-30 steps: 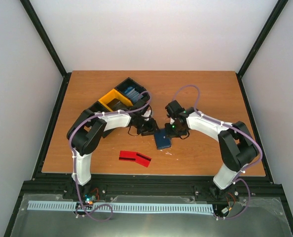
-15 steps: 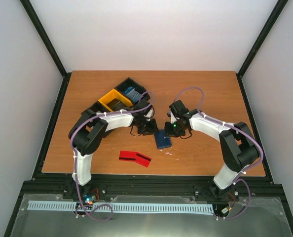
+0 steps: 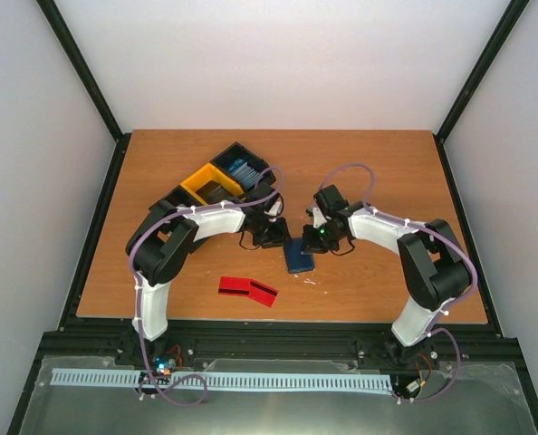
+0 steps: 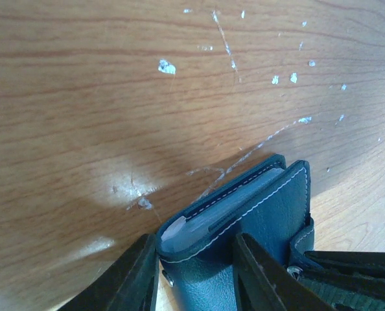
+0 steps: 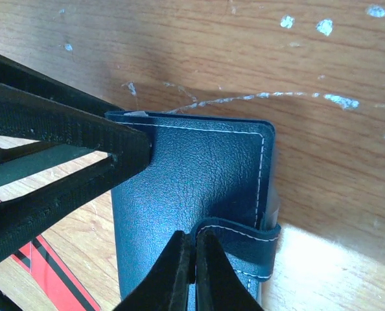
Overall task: Put the credit cards into the card holder
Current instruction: Close the card holder at the center of the board.
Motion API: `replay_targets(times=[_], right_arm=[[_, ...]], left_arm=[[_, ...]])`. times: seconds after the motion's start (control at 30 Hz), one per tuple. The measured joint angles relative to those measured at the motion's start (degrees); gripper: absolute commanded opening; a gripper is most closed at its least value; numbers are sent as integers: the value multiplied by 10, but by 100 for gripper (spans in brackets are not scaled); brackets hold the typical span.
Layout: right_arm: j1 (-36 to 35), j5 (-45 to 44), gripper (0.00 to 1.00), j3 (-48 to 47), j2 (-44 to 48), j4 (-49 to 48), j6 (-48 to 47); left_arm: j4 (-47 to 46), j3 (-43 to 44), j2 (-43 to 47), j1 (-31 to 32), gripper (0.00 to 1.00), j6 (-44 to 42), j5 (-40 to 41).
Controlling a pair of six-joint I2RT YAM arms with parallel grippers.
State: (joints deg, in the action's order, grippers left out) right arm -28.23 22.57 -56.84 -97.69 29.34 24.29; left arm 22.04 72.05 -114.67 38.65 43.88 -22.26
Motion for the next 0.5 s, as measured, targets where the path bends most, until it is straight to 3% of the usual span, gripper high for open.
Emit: replay_targets(times=[0.5], right_arm=[[0,-42,3,-46,-10,78,-52]], left_arm=[[-3,-1,0,0,34,-1,0]])
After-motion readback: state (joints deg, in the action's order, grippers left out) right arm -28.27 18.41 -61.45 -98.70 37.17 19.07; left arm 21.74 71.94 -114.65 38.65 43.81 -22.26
